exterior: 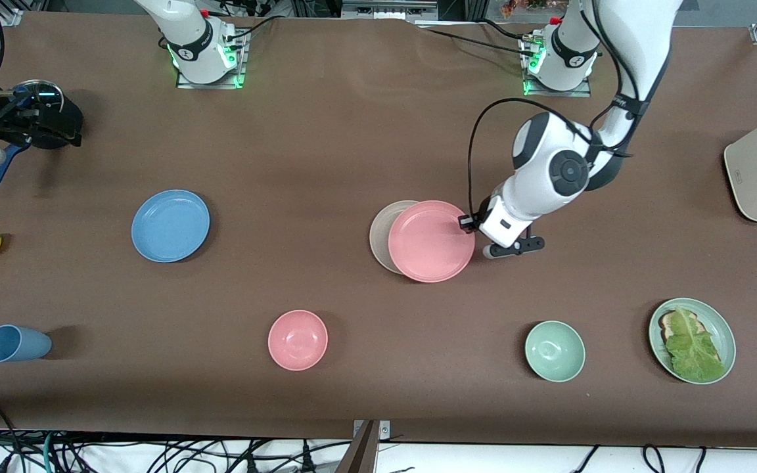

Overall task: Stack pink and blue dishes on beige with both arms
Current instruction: 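Lift the pink plate with the left gripper and carry it over the beige plate, then lower the pink plate onto the beige plate while the right gripper reaches the blue plate, then open and withdraw the left gripper while the right gripper grasps the blue plate, then lift the blue plate with the right gripper while the left arm returns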

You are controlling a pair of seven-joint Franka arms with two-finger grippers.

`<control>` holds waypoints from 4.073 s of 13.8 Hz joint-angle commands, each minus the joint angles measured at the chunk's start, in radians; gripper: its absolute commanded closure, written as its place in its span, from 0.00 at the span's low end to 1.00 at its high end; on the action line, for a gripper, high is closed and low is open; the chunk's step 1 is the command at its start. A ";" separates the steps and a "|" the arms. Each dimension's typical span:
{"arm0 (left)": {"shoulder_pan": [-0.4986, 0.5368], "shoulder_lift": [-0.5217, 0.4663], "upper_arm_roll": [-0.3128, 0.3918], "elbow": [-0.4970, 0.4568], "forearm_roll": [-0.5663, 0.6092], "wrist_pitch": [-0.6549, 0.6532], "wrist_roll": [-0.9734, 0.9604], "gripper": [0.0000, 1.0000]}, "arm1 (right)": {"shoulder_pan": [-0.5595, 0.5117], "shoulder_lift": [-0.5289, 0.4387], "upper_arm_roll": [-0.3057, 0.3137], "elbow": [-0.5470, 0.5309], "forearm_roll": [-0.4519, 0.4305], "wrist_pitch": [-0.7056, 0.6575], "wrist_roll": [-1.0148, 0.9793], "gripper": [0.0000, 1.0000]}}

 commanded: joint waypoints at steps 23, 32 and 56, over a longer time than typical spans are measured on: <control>-0.086 0.046 0.014 -0.038 0.142 0.144 -0.167 0.66 | -0.059 0.312 -0.135 -0.556 0.025 0.934 -0.023 0.00; 0.034 -0.003 0.014 0.178 0.278 -0.246 0.006 0.31 | -0.136 0.414 -0.135 -0.522 0.418 0.928 -0.285 0.00; 0.167 -0.225 0.345 0.206 0.182 -0.568 0.591 0.00 | -0.153 0.443 -0.134 -0.357 0.498 0.680 -0.420 1.00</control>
